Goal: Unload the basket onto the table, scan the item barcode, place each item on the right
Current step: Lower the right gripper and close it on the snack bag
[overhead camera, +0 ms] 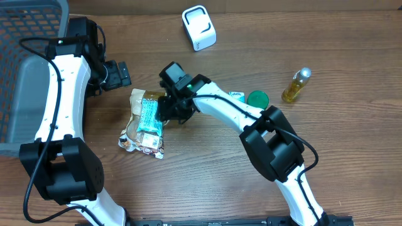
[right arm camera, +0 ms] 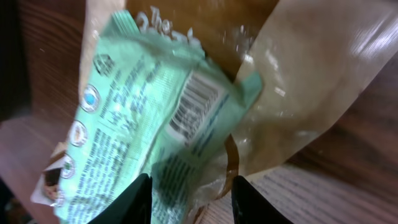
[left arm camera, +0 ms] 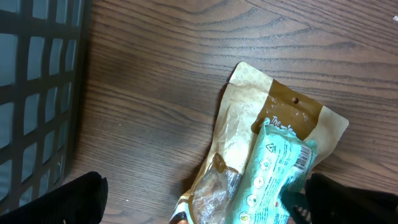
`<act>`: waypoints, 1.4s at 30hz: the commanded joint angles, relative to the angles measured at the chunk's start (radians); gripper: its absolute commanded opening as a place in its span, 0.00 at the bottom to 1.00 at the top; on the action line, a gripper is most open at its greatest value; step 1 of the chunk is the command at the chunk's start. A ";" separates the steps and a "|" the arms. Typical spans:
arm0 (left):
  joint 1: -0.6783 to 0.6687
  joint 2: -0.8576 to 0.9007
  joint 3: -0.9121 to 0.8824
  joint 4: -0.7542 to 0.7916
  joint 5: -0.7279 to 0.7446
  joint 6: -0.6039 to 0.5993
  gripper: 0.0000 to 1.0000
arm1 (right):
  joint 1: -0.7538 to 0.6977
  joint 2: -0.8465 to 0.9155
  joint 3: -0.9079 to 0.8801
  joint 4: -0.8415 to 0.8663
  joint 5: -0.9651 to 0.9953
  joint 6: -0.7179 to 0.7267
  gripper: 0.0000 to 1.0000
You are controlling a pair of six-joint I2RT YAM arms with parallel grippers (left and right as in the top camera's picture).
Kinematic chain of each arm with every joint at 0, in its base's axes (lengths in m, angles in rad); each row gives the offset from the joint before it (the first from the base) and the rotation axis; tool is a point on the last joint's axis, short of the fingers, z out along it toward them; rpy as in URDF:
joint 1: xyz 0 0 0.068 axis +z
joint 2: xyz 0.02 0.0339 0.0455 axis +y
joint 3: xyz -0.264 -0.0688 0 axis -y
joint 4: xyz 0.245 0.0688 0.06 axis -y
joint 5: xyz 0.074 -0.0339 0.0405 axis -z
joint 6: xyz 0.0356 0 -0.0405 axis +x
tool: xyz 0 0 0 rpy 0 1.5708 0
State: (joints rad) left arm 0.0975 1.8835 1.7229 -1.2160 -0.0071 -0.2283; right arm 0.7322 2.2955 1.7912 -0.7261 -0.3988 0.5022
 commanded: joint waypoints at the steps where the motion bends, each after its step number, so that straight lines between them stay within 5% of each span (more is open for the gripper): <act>1: -0.007 -0.006 -0.002 -0.002 0.007 0.015 0.99 | -0.034 -0.056 0.005 0.021 -0.074 0.008 0.41; 20: -0.007 -0.006 -0.002 -0.002 0.007 0.015 1.00 | 0.027 -0.014 -0.012 0.025 0.005 0.122 0.52; 22: -0.007 -0.006 -0.002 -0.002 0.007 0.015 0.99 | 0.034 -0.009 -0.012 0.029 0.005 0.122 0.41; 24: -0.007 -0.006 -0.002 -0.002 0.007 0.015 1.00 | 0.035 -0.009 -0.012 0.035 0.005 0.119 0.21; 29: -0.007 -0.006 -0.002 -0.002 0.007 0.015 0.99 | 0.003 -0.016 -0.010 0.047 -0.019 0.120 0.04; 40: -0.007 -0.006 -0.002 -0.002 0.007 0.015 1.00 | -0.072 -0.042 -0.010 0.044 -0.119 0.119 0.04; 42: -0.007 -0.006 -0.002 -0.002 0.007 0.015 0.99 | -0.074 -0.042 -0.010 0.032 -0.119 0.119 0.12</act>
State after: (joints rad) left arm 0.0975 1.8835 1.7229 -1.2163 -0.0071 -0.2283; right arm 0.6621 2.2917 1.7905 -0.6872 -0.4957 0.6216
